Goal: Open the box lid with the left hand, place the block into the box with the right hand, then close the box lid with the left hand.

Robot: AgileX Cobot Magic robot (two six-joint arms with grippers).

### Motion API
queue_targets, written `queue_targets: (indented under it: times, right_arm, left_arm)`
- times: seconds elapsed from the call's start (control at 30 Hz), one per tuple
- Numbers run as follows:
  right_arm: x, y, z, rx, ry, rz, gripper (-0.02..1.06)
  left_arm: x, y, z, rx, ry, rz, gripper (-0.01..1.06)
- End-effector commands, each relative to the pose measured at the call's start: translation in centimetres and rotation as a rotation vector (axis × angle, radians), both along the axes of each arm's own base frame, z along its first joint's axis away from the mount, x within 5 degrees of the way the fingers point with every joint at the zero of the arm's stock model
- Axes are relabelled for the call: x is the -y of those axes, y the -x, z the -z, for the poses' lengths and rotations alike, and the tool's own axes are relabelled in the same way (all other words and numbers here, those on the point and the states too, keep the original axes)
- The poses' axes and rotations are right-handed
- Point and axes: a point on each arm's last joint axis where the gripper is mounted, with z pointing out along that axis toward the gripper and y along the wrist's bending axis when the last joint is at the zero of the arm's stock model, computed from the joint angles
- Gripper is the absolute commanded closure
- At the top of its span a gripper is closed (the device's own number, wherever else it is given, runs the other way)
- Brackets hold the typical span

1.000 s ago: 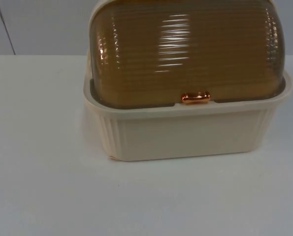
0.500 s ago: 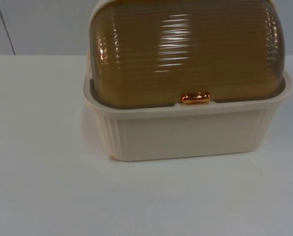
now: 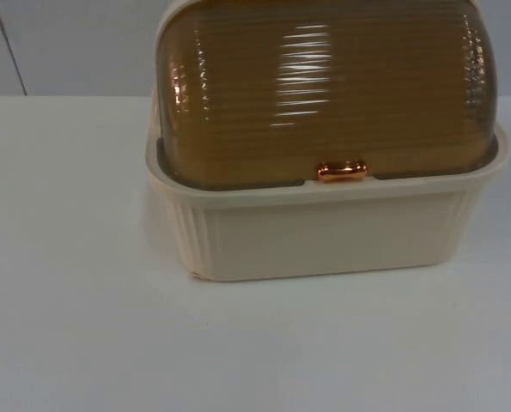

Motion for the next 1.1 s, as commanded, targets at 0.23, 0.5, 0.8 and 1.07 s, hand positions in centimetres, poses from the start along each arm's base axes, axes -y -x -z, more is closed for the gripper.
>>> queue_targets:
  times: [0.23, 0.5, 0.8, 1.07]
  right_arm:
    - [-0.1, -0.8, 0.6, -0.051, 0.004, -0.018, -0.01]
    - [0.6, -4.4, 1.5, -0.072, -0.071, 0.072, -0.01]
    - [0.5, -10.1, 6.9, -0.36, -0.117, 0.096, -0.01]
    - [0.5, -13.6, 12.6, -0.6, -0.078, 0.134, -0.01]
  left_arm:
    - [0.2, -0.9, 0.2, -0.014, 0.011, 0.019, 0.0]
    - [0.0, -5.3, 1.8, -0.073, 0.017, 0.002, 0.0]
    - [-0.1, -11.5, 8.1, -0.414, 0.082, -0.005, 0.0]
    - [-0.5, -13.4, 12.0, -0.642, 0.059, -0.047, 0.0]
